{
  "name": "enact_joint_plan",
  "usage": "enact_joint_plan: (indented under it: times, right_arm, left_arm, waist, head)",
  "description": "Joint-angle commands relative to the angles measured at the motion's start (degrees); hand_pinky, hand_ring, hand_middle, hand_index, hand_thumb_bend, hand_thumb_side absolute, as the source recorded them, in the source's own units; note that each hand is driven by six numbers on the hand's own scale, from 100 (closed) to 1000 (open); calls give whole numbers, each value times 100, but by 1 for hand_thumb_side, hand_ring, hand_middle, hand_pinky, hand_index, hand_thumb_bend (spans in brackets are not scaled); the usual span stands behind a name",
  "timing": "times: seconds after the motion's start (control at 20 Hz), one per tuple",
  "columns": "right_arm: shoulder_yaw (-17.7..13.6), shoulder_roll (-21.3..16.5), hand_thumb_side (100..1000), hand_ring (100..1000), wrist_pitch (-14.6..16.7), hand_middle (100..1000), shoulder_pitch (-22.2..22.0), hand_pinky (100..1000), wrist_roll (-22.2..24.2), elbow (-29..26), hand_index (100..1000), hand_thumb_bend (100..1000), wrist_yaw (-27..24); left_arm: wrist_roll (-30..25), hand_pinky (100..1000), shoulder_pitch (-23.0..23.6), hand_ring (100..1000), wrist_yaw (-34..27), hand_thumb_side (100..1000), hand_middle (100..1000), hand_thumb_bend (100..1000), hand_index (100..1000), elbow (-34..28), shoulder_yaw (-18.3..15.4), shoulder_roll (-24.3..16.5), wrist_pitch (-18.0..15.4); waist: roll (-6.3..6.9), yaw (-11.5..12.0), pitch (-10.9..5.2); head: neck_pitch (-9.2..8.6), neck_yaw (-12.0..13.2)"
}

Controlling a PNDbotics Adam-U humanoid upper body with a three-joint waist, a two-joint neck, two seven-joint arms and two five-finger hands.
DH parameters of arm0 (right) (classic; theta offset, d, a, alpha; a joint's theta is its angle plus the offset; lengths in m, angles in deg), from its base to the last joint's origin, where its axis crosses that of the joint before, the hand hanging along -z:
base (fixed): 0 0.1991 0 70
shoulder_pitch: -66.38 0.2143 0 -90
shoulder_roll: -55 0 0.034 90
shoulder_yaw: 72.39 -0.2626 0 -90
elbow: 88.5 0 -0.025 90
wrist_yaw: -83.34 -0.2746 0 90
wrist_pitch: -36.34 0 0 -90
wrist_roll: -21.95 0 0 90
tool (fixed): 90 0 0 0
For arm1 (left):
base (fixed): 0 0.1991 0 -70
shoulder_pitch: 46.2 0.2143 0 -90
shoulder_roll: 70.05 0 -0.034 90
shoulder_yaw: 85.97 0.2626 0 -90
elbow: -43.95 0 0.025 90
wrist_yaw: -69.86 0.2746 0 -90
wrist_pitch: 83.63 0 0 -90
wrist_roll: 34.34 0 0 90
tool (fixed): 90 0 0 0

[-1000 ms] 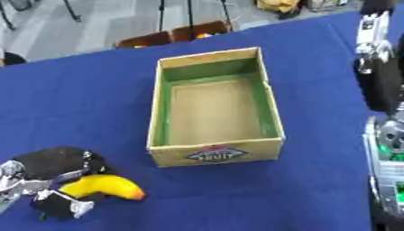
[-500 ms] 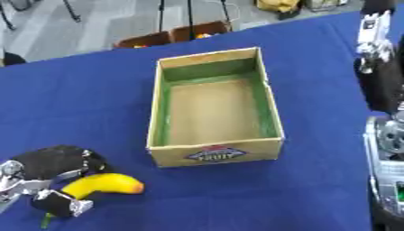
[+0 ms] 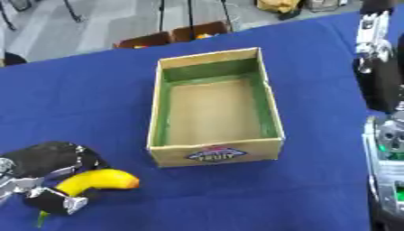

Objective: Pick up objects on the table and place them in the box.

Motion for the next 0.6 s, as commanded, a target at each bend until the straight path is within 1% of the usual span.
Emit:
enact_joint_plan:
  times: [0.05,0.25,0.6]
  right_arm:
    - [-18,-99,1000,814,-2,510,60,747,-25,-83,838,100,-17]
    - [-18,-103,1000,814,0,511,55,747,-31,-83,838,100,-16]
    - [-13,-98,1000,813,12,513,46,747,-48,-83,837,100,-8]
  left_arm:
    - [-6,301,-16,430,-64,303,548,100,656,-186,-158,-251,40]
    - [-24,302,29,432,-131,302,550,100,656,-381,-272,-385,68]
    - [16,292,54,427,-292,274,549,100,654,-975,-659,-708,175]
  waist:
    - [-29,9,-128]
    - [-22,12,-140]
    - [-16,45,-177]
  head:
    - [-62,-11]
    - [-69,-18]
    - [-93,-50]
